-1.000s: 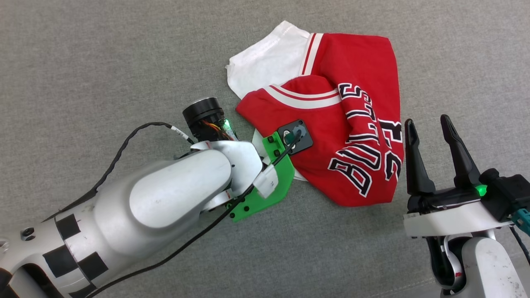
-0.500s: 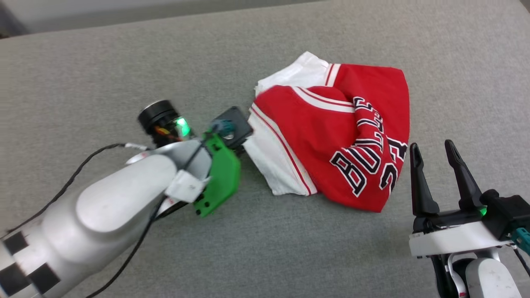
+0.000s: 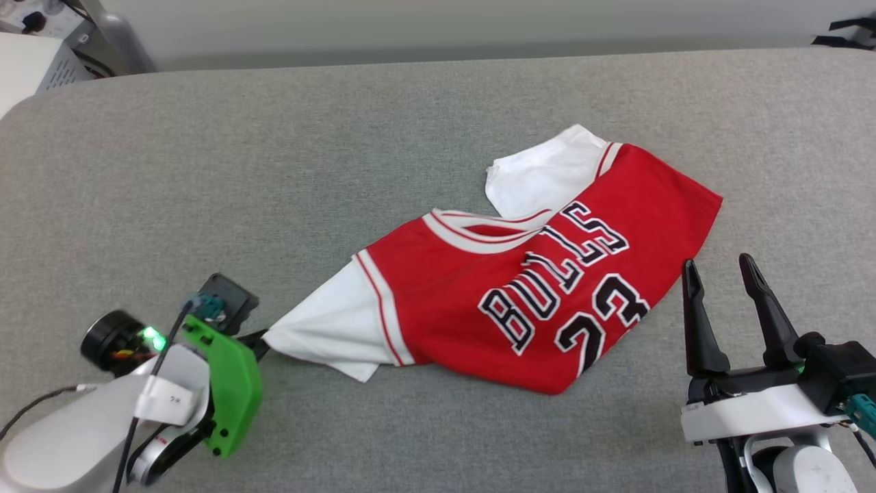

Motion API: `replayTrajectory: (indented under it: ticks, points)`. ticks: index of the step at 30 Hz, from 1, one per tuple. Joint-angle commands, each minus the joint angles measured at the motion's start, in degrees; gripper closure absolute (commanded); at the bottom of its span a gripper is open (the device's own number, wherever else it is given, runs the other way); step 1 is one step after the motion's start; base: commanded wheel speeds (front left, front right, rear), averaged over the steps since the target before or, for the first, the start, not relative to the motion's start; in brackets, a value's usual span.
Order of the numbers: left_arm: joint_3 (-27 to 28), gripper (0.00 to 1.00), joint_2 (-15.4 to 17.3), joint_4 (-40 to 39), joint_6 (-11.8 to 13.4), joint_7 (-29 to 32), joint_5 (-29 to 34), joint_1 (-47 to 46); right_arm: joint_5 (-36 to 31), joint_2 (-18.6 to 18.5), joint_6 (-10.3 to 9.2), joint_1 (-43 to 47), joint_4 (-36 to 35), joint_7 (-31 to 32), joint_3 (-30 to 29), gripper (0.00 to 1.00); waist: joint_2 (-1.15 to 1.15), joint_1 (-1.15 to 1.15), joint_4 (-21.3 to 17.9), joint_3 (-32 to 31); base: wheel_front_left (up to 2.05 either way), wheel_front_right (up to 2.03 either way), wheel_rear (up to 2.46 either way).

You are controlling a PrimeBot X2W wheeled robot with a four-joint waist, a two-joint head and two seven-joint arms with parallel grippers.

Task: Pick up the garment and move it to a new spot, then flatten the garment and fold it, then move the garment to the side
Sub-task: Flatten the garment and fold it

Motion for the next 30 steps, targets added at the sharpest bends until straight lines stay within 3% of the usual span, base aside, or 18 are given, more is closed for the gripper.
replayTrajectory:
  ticks: [1,7,13,14,15,20,25,30]
  points:
    - [0.7,1.0,1.01,0.15,0.99,-0.53,-1.41,1.9,-0.46,-0.1,-0.04,0.9,0.13,-0.27,-0.22,0.0,0.0,0.0,0.61,-0.57,0.0,0.0,0.0]
    - [1.42,1.0,4.37,3.74,2.94,-1.24,-5.12,6.42,-0.7,-0.1,-0.04,1.33,0.16,-0.27,-0.49,0.0,0.0,0.0,0.9,-0.64,0.0,0.0,0.0]
    - [1.71,1.0,3.0,6.57,3.03,-2.24,-8.14,9.11,-0.86,-0.1,-0.04,1.78,0.5,-0.27,-0.75,0.0,0.0,0.0,1.23,-1.14,0.0,0.0,0.0]
    - [1.99,0.61,2.53,6.75,3.25,-2.92,-8.26,9.13,-0.88,-0.1,-0.04,1.86,0.58,-0.27,-0.76,0.0,0.0,0.0,1.33,-1.34,0.0,0.0,0.0]
    - [2.42,0.0,2.01,6.85,3.6,-4.0,-8.25,9.07,-0.91,-0.1,-0.04,1.99,0.66,-0.27,-0.8,0.0,0.0,0.0,1.45,-1.64,0.0,0.0,0.0]
    - [5.01,0.0,0.77,5.69,7.91,-11.22,-6.41,8.9,-0.97,-0.1,-0.04,2.74,0.88,-0.27,-1.07,0.0,0.0,0.0,1.82,-3.5,0.0,0.0,0.0]
    - [8.75,0.0,-0.51,1.06,15.92,-21.53,-4.66,11.25,-0.99,-0.1,-0.04,3.75,0.67,-0.27,-1.78,0.0,0.0,0.0,2.44,-5.26,0.0,0.0,0.0]
    - [11.64,0.0,-2.51,-2.33,22.17,-25.8,-1.0,13.96,-1.6,-0.1,-0.04,4.09,-0.1,-0.27,-3.4,0.0,0.0,0.0,3.49,-6.33,0.0,0.0,0.0]
